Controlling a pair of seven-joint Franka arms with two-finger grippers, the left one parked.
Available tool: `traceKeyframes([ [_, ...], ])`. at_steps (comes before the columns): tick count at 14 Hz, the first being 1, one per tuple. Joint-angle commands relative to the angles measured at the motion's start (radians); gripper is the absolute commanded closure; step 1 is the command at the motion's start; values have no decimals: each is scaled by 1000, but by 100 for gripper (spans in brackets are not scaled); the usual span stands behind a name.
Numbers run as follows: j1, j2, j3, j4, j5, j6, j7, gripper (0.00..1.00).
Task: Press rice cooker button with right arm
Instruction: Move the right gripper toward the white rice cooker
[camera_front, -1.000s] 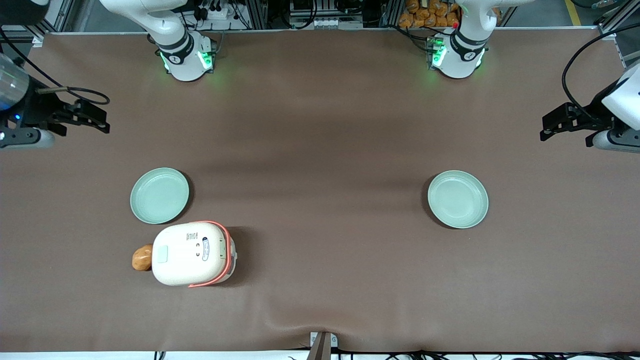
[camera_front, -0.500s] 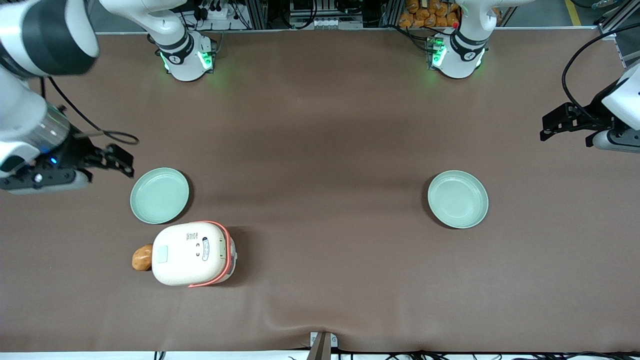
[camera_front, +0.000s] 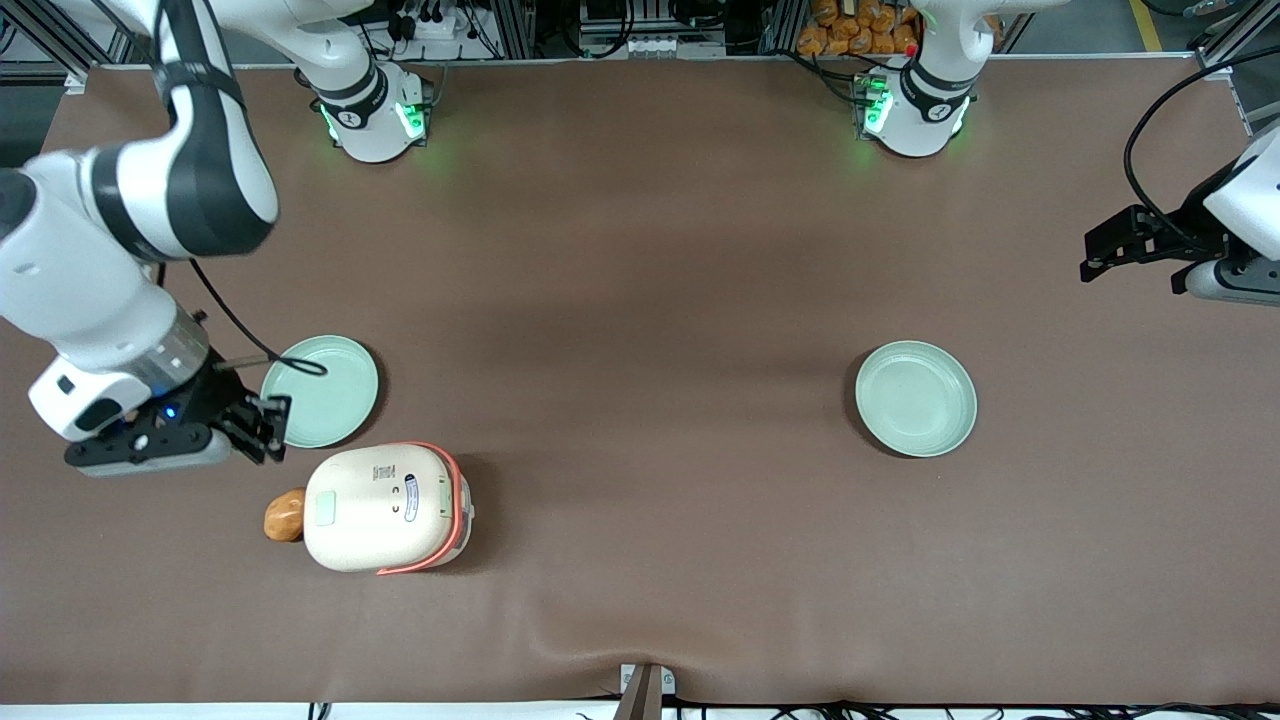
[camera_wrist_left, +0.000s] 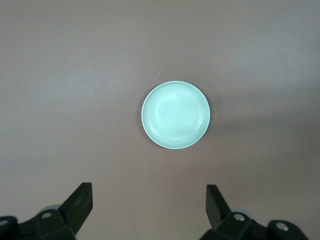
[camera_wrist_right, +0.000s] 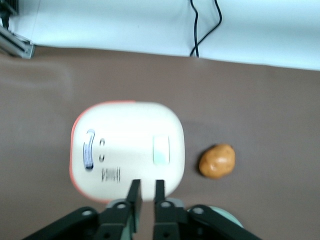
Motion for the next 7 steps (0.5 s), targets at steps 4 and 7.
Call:
traceKeyframes([
  [4, 3, 114, -6, 14, -4, 168, -2, 100],
  [7, 3, 164, -14, 14, -5, 194, -4, 100],
])
